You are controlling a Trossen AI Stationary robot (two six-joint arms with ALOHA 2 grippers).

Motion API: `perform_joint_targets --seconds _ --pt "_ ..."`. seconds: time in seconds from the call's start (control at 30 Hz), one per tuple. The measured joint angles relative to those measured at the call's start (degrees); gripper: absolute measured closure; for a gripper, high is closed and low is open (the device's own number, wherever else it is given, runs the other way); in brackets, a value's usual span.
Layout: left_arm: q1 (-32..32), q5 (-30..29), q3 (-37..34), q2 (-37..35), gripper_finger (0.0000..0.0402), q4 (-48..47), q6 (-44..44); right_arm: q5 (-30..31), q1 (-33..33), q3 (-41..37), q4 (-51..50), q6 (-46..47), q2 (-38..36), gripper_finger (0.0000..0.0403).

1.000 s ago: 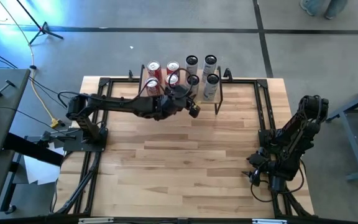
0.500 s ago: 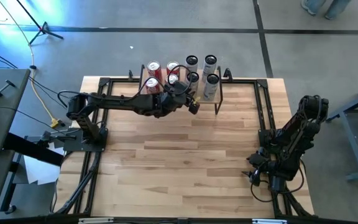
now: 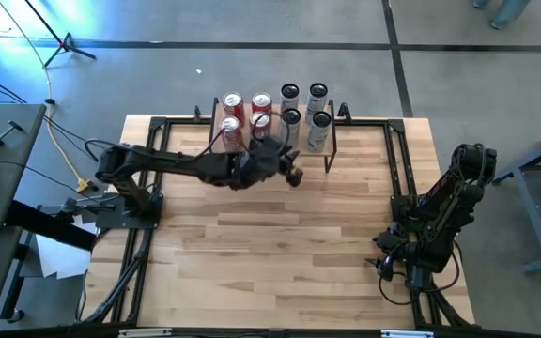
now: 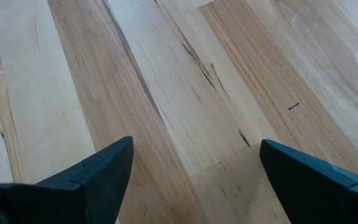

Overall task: Place canned beverage on shelf
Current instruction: Return to Home Position

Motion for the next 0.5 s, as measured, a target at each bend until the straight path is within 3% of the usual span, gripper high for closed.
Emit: perform_joint_targets --seconds 0.1,0.23,0.37,0.5 --pt "-4.1 -3.9 0.0 -1.7 0.0293 -4.1 -3.2 0.0 0.0 0.0 0.0 0.0 0.0 0.0064" --pt "-10.8 -14.5 0.0 -5.4 0.0283 -14.6 -10.3 0.0 0.0 0.0 0.0 0.0 0.0 0.0064" --pt "-17.2 -22.7 0.0 -9.1 0.0274 -31.8 -22.5 0.0 0.0 0.0 0.0 0.0 0.0 0.0064" --pt "-22.4 -25.4 0.0 -12.9 0.0265 -52.7 -36.0 0.0 0.0 0.0 0.0 0.0 0.0 0.0064"
